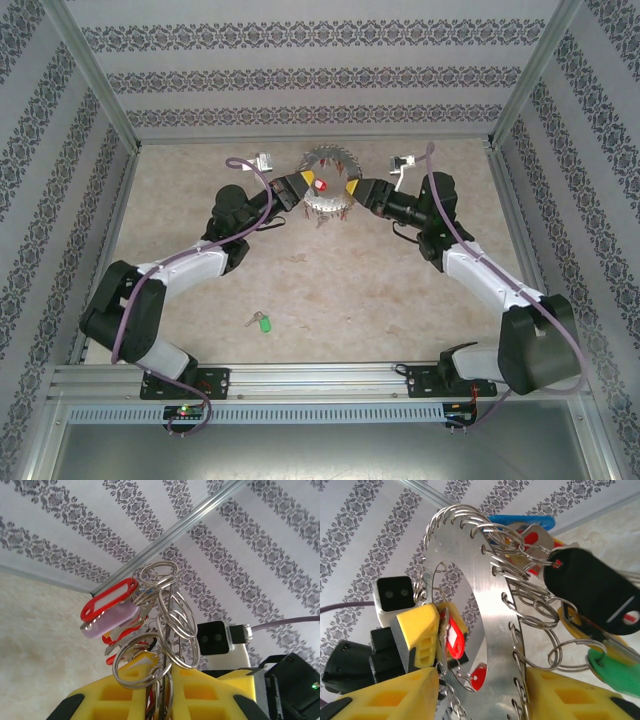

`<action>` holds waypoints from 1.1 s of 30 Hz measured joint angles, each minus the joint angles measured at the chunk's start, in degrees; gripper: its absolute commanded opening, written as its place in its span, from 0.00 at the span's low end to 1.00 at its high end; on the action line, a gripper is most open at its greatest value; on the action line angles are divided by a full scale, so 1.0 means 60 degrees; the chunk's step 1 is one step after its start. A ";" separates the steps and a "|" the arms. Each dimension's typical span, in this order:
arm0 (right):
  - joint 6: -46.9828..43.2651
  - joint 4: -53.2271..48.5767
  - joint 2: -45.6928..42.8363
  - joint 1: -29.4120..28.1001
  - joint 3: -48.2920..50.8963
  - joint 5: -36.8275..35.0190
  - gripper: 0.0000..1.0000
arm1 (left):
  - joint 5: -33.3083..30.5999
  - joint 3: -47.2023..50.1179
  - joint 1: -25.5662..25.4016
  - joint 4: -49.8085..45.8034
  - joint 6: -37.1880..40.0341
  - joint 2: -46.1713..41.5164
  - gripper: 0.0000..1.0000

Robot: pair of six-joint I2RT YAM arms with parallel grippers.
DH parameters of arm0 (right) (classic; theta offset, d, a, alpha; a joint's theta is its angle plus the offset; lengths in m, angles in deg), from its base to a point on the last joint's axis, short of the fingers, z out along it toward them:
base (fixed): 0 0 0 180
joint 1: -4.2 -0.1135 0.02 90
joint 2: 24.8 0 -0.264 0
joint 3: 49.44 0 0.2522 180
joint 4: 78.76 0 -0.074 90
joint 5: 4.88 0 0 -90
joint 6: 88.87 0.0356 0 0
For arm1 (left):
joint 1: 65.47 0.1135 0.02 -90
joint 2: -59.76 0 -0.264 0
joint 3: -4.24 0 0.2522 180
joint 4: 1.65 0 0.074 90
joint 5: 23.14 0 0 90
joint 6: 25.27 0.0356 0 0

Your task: Put the keys on the keyring

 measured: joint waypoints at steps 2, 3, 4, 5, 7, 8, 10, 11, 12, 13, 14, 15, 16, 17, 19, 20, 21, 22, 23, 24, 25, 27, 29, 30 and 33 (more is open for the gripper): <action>0.0106 -0.0004 0.0164 -0.0004 -0.0186 0.0091 0.47 | 0.0000 0.0000 0.0000 0.0273 -0.0481 0.0131 0.00; 0.0131 -0.0004 0.0219 -0.0007 -0.0266 0.0149 0.47 | -0.0004 0.0000 0.0000 0.0368 -0.0678 0.0138 0.00; 0.0142 0.0000 0.0266 -0.0007 -0.0350 0.0197 0.44 | 0.0000 0.0000 0.0000 0.0477 -0.0831 0.0142 0.00; 0.0171 0.0004 0.0299 -0.0004 -0.0415 0.0229 0.42 | 0.0000 0.0000 0.0000 0.0572 -0.0929 0.0142 0.00; 0.0266 0.0062 0.0339 -0.0004 -0.0517 0.0251 0.33 | -0.0011 0.0000 0.0000 0.0707 -0.1133 0.0138 0.03; 0.0277 0.0084 0.0346 -0.0004 -0.0546 0.0251 0.30 | -0.0025 0.0000 0.0000 0.0718 -0.1202 0.0138 0.05; 0.0313 0.0102 0.0375 -0.0004 -0.0572 0.0251 0.24 | -0.0033 0.0000 0.0000 0.0729 -0.1366 0.0135 0.10; 0.0313 0.0102 0.0386 -0.0004 -0.0572 0.0251 0.21 | -0.0029 0.0000 0.0000 0.0729 -0.1413 0.0127 0.11; 0.0317 0.0109 0.0401 0.0000 -0.0572 0.0251 0.18 | -0.0033 0.0000 0.0000 0.0729 -0.1457 0.0117 0.13; 0.0353 0.0135 0.0415 0.0004 -0.0579 0.0262 0.14 | -0.0040 0.0000 0.0000 0.0699 -0.1479 0.0106 0.15; 0.0346 0.0168 0.0415 0.0007 -0.0586 0.0280 0.12 | -0.0058 0.0000 0.0004 0.0663 -0.1490 0.0087 0.17; 0.0361 0.0208 0.0415 0.0040 -0.0608 0.0346 0.10 | -0.0066 0.0000 0.0007 0.0597 -0.1512 0.0047 0.21; 0.0386 0.0226 0.0415 0.0062 -0.0648 0.0423 0.09 | -0.0066 0.0000 0.0007 0.0492 -0.1486 -0.0011 0.26; 0.0368 0.0244 0.0415 0.0066 -0.0688 0.0470 0.07 | -0.0058 0.0000 0.0007 0.0357 -0.1446 -0.0091 0.29; 0.0335 0.0291 0.0412 0.0066 -0.0725 0.0546 0.05 | -0.0011 0.0000 0.0007 0.0055 -0.1293 -0.0317 0.41; 0.0339 0.0284 0.0412 0.0087 -0.0729 0.0586 0.04 | 0.0029 0.0000 0.0007 -0.0117 -0.1169 -0.0459 0.47; 0.0335 0.0284 0.0412 0.0113 -0.0729 0.0667 0.03 | 0.0095 -0.0004 0.0007 -0.0328 -0.1005 -0.0608 0.53; 0.0331 0.0280 0.0412 0.0131 -0.0729 0.0747 0.03 | 0.0211 -0.0007 0.0007 -0.0648 -0.0798 -0.0801 0.59; 0.0321 0.0270 0.0412 0.0168 -0.0739 0.0805 0.02 | 0.0273 -0.0033 0.0007 -0.0973 -0.0586 -0.0958 0.65; 0.0295 0.0226 0.0412 0.0189 -0.0743 0.0911 0.02 | 0.0346 -0.0098 0.0007 -0.1450 -0.0284 -0.1151 0.67; 0.0277 0.0182 0.0412 0.0229 -0.0743 0.1005 0.01 | 0.0433 -0.0193 0.0018 -0.1956 0.0015 -0.1344 0.69; 0.0255 0.0113 0.0412 0.0280 -0.0743 0.1191 0.01 | 0.0557 -0.0361 0.0076 -0.2878 0.0652 -0.1687 0.78; 0.0138 0.0025 0.0412 0.0317 -0.0750 0.1413 0.01 | 0.0616 -0.0528 0.0171 -0.3807 0.1246 -0.2011 0.86; 0.0058 -0.0047 0.0412 0.0328 -0.0761 0.1534 0.00 | 0.0627 -0.0630 0.0262 -0.4309 0.1537 -0.2175 0.86; -0.0200 -0.0346 0.0412 0.0397 -0.0900 0.2065 0.01 | 0.0856 -0.0958 0.0619 -0.5482 0.2284 -0.2393 0.89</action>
